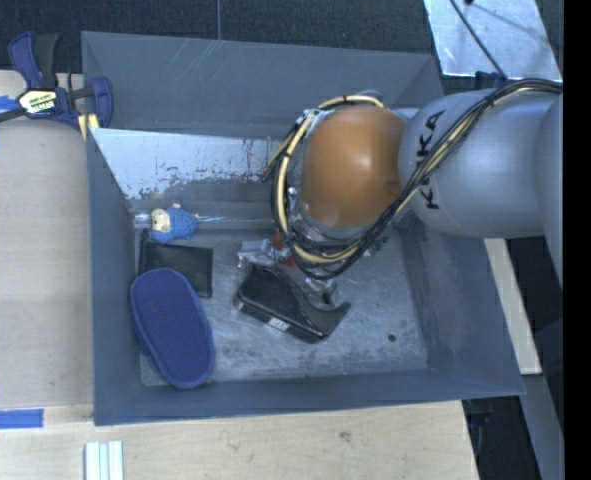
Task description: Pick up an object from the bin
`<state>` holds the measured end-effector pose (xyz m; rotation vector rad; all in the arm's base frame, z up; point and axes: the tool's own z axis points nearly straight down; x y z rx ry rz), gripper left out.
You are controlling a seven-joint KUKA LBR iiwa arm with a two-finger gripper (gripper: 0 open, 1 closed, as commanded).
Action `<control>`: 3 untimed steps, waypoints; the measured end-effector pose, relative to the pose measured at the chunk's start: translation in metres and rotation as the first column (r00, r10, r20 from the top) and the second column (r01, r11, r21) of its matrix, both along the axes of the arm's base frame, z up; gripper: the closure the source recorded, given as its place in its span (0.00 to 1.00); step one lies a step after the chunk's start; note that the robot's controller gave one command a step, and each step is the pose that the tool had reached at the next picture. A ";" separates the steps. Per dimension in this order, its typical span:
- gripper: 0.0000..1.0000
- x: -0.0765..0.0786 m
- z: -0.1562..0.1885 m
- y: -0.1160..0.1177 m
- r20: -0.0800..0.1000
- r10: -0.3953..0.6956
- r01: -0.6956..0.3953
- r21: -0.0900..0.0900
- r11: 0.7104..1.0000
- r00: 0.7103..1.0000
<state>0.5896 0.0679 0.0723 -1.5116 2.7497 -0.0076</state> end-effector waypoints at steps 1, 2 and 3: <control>0.00 -0.029 0.001 0.035 0.004 0.124 -0.124 0.002 0.992 0.992; 0.00 -0.029 0.000 0.055 -0.001 -0.020 0.020 -0.003 1.000 1.000; 0.00 -0.043 0.001 0.086 0.006 0.443 -0.443 -0.002 0.896 0.896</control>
Offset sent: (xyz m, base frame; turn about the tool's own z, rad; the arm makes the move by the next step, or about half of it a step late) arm -0.0324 0.0352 -0.0023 -0.1259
